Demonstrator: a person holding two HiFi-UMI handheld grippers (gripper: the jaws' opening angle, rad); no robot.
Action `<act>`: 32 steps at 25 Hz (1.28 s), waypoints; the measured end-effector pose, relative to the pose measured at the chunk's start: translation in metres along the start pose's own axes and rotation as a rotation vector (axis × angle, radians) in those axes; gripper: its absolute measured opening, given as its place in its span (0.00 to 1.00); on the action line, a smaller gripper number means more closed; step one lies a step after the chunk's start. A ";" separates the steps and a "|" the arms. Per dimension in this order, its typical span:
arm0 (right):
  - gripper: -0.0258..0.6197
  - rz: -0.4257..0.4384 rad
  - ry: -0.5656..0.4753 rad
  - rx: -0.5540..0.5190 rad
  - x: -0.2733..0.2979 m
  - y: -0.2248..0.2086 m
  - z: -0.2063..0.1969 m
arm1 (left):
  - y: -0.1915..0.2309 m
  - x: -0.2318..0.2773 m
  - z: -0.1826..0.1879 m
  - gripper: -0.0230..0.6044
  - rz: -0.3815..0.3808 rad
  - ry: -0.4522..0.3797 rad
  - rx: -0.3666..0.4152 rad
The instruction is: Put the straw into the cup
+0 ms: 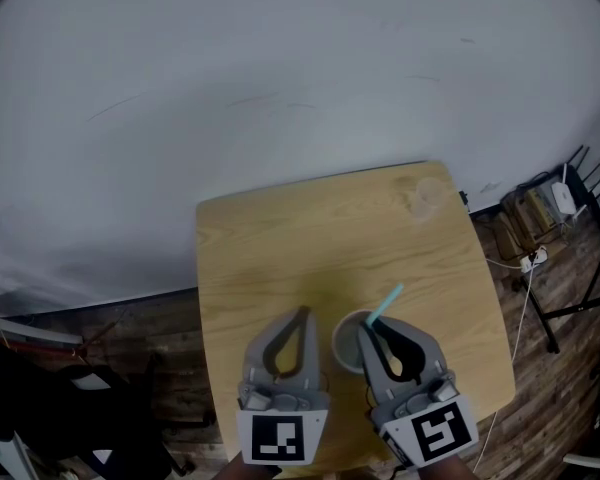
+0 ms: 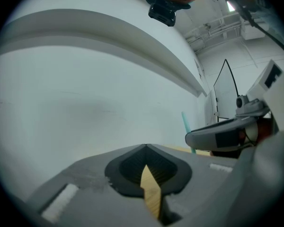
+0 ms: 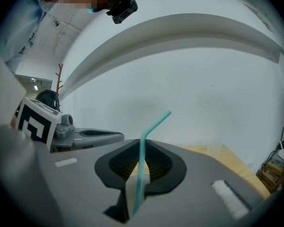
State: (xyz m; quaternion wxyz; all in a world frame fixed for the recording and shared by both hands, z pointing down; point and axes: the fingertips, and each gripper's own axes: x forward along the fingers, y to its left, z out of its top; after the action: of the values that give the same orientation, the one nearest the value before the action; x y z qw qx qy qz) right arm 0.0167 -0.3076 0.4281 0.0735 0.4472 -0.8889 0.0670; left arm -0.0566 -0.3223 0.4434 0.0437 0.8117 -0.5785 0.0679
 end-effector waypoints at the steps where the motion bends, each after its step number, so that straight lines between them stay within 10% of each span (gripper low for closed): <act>1: 0.11 0.001 0.002 -0.002 0.000 0.000 -0.001 | 0.000 0.000 -0.001 0.07 -0.002 0.002 0.003; 32: 0.13 -0.009 -0.055 -0.013 -0.022 0.011 0.037 | -0.009 -0.025 0.036 0.07 0.005 -0.061 -0.037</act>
State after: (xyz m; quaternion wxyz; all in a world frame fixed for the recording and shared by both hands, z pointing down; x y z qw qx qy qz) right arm 0.0185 -0.2911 0.3870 0.0521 0.4526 -0.8889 0.0487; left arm -0.0540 -0.3011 0.4038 0.0412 0.8109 -0.5828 0.0325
